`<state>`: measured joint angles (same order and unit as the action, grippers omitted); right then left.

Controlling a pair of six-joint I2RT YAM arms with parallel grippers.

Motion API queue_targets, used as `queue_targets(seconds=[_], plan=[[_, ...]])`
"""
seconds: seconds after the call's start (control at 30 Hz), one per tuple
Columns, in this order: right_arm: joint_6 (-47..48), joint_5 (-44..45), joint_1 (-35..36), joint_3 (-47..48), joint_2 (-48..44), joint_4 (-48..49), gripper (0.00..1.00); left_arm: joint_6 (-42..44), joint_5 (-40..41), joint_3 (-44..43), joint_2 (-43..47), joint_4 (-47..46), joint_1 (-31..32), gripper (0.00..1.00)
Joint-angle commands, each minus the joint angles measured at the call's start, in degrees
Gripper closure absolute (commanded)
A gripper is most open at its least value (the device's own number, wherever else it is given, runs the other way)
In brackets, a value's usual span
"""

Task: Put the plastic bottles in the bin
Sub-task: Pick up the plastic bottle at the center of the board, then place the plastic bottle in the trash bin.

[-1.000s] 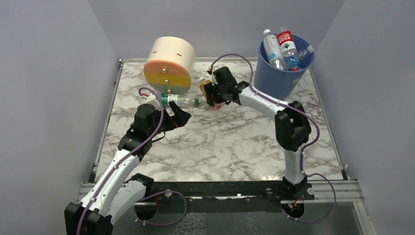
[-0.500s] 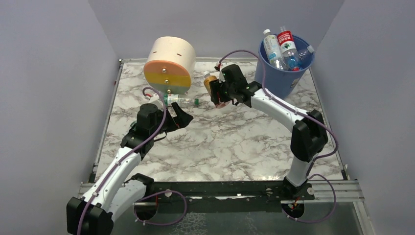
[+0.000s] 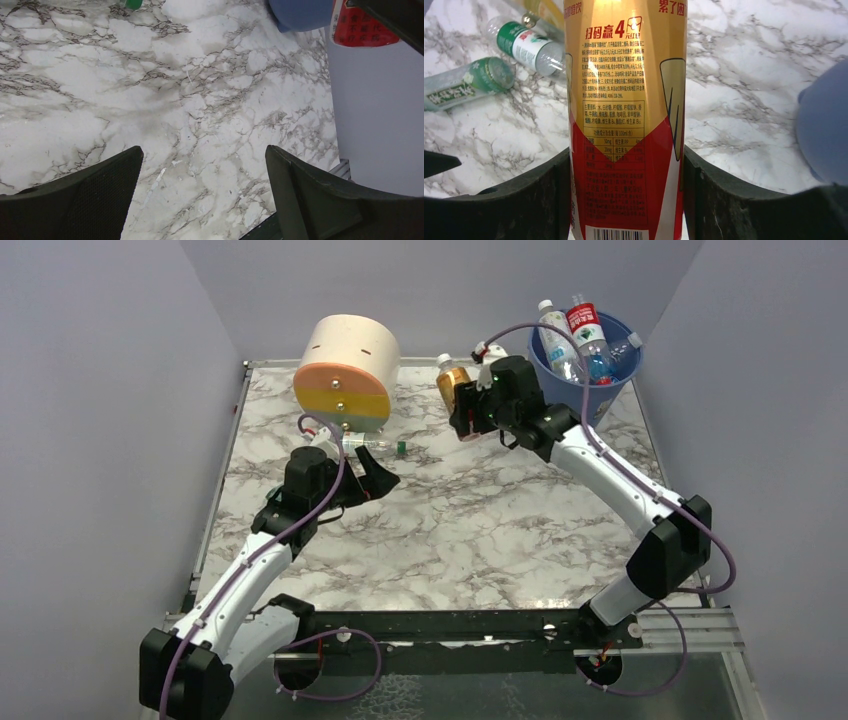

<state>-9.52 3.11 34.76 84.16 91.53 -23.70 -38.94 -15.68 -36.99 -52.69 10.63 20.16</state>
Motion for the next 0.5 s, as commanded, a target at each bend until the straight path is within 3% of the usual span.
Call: queue_targets(seconds=[0.0, 0.47], plan=[[-0.58, -2.26, -4.10, 1.89, -2.89, -1.25, 0.35, -0.74, -1.40, -2.12, 0.42, -1.97, 1.02, 0.01], [0.73, -6.01, -14.10, 16.78, -2.03, -5.11, 0.35, -1.57, -0.35, -1.77, 0.00, -2.54, 3.71, 0.01]])
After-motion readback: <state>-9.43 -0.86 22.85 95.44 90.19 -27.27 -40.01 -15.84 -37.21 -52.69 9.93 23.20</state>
